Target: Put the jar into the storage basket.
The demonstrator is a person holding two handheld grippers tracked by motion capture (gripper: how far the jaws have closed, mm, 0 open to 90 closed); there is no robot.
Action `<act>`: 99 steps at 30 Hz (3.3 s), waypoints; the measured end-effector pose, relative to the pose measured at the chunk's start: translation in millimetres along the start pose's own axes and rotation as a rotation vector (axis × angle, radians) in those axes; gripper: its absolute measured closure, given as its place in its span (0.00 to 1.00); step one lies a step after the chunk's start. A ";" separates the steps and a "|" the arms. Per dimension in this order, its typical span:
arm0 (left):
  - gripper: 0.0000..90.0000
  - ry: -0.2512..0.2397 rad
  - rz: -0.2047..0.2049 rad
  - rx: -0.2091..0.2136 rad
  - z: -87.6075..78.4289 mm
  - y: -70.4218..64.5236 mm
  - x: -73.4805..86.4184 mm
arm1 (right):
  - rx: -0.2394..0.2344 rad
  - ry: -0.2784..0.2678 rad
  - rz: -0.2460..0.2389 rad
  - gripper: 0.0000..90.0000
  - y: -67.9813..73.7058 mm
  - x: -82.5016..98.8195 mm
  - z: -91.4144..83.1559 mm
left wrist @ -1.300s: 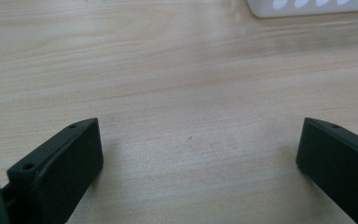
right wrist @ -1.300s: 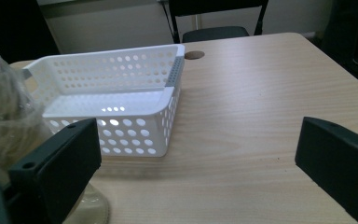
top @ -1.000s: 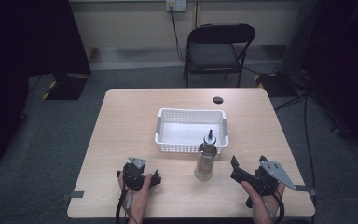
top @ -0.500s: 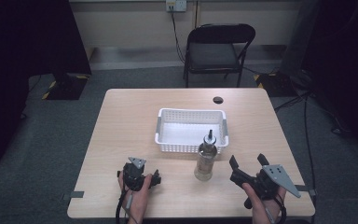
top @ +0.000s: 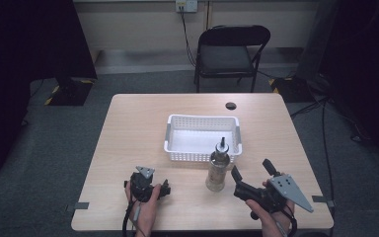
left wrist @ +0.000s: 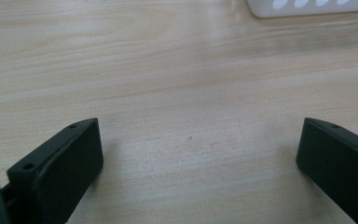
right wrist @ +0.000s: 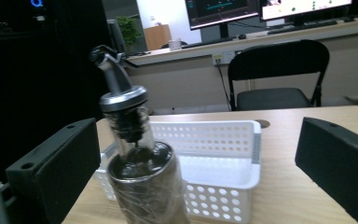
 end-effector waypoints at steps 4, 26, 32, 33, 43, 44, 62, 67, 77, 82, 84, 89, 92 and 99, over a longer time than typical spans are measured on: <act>0.00 0.000 0.000 0.000 0.0 0.0 0.0 | -0.031 0.034 -0.049 0.00 8.0 5.9 10.1; 0.00 0.001 0.002 0.000 -0.1 0.1 0.1 | -0.123 0.098 -0.136 0.08 21.3 49.0 59.8; 0.00 0.001 0.002 0.000 -0.1 0.1 0.1 | -0.131 0.124 -0.128 0.15 22.6 61.0 64.3; 0.00 0.001 0.002 0.000 -0.1 0.1 0.1 | -0.134 0.126 -0.130 0.16 23.1 62.5 65.1; 0.00 0.001 0.002 0.000 -0.1 0.1 0.1 | -0.166 0.152 -0.079 0.33 21.6 72.2 69.3; 0.00 0.001 0.002 0.000 -0.1 0.1 0.1 | -0.165 0.153 -0.086 0.34 21.7 72.2 69.2; 0.00 0.001 0.002 0.000 -0.1 0.2 0.1 | -0.186 0.205 -0.113 0.36 22.2 70.1 68.0; 0.00 0.001 0.001 0.000 -0.1 0.1 0.1 | -0.185 0.216 -0.118 0.36 22.4 69.9 67.3; 0.00 0.001 0.002 0.000 -0.1 0.1 0.1 | -0.175 0.235 -0.107 0.36 19.0 66.4 65.2; 0.00 0.001 0.002 0.000 -0.1 0.1 0.1 | -0.181 0.240 -0.090 0.36 19.1 60.9 64.5; 0.00 0.001 0.002 0.000 -0.1 0.1 0.1 | -0.182 0.236 -0.087 0.36 19.2 58.3 64.7; 0.00 0.001 0.002 0.000 -0.1 0.1 0.1 | -0.183 0.237 -0.090 0.36 19.8 52.0 65.2; 0.00 0.001 0.002 0.000 -0.1 0.1 0.1 | -0.183 0.237 -0.099 0.36 20.1 48.1 65.7; 0.00 0.001 0.001 0.000 -0.1 0.1 0.1 | -0.182 0.227 -0.094 0.36 20.2 35.1 68.7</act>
Point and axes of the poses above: each handheld gripper's, and its own axes: z roughly forward along the jaws, x roughly out of its underside, y roughly to its left, the point moved 9 cm from there along z, roughly forward along the jaws, and after that the axes turned 4 degrees about -x, right-handed, at the moved point
